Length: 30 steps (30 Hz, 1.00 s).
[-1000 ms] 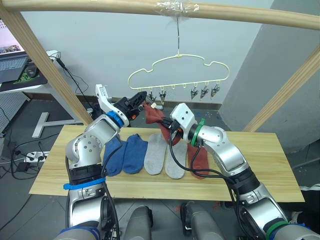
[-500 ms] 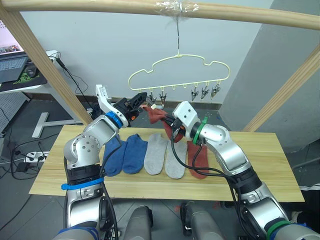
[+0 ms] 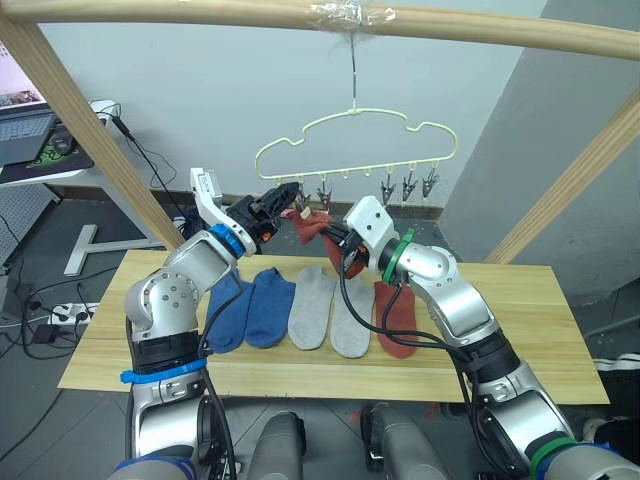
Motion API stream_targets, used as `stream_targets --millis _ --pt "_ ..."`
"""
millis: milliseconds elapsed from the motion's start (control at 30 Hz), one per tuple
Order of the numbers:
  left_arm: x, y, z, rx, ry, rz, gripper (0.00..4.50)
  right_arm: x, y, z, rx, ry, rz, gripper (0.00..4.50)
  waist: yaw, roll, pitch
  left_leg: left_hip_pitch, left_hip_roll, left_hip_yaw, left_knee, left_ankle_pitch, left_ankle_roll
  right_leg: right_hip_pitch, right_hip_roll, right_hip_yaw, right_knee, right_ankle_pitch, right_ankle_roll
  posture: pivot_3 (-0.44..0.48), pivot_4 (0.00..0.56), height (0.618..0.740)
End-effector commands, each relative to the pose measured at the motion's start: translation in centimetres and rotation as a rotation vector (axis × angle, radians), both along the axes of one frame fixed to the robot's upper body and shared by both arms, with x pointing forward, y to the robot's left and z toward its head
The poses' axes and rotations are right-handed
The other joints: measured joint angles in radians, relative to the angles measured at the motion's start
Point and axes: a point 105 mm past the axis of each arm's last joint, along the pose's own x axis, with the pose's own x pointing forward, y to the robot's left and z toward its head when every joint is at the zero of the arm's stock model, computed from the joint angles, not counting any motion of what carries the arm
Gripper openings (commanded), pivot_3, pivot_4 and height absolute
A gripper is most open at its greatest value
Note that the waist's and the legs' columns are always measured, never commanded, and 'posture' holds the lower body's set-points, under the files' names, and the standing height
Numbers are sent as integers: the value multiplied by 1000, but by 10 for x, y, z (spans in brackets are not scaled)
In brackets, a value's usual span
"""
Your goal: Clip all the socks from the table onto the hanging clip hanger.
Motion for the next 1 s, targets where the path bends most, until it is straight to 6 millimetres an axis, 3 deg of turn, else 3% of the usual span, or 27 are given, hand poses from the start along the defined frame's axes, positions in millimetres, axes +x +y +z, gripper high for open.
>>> stream_targets --millis 33,200,333,433,567,867,900,1000 --pt "-7 -3 14 5 -61 -26 2730 -2 3 15 31 -51 16 0 0 0 0 0 0 0 0 0 0 0 0 0 0 0 0 -7 216 740" --pt "-10 5 15 11 -60 -19 4302 -5 8 14 74 -10 39 0 0 0 0 0 0 0 0 0 0 0 0 0 0 0 0 0 222 740" --pt "-13 14 13 36 -48 -5 4440 -11 15 13 141 72 81 0 0 0 0 0 1 0 0 0 0 0 0 0 0 0 0 8 224 740" --pt "-18 29 10 82 -46 33 4440 -17 22 8 230 228 111 0 -1 0 0 0 1 -1 0 0 0 0 0 0 1 0 0 14 226 740" --pt "-26 32 11 115 -54 22 4500 -19 25 6 252 306 123 1110 0 0 0 0 2 -2 0 0 0 -1 0 0 1 0 0 25 226 740" --pt "-34 31 7 162 -51 41 4500 -22 18 -10 214 396 117 4266 4 0 0 0 1 -2 0 0 0 -1 -2 0 0 0 0 31 226 740" --pt "-36 27 5 185 -56 38 4500 -22 15 -11 209 390 106 4446 3 0 0 0 1 -2 0 0 0 -1 -2 0 0 0 0 31 226 740" --pt "-39 16 1 272 -102 57 4500 -21 5 -8 204 336 87 4446 6 0 0 -1 1 -2 -1 0 0 -1 -3 0 -1 0 0 34 227 740"
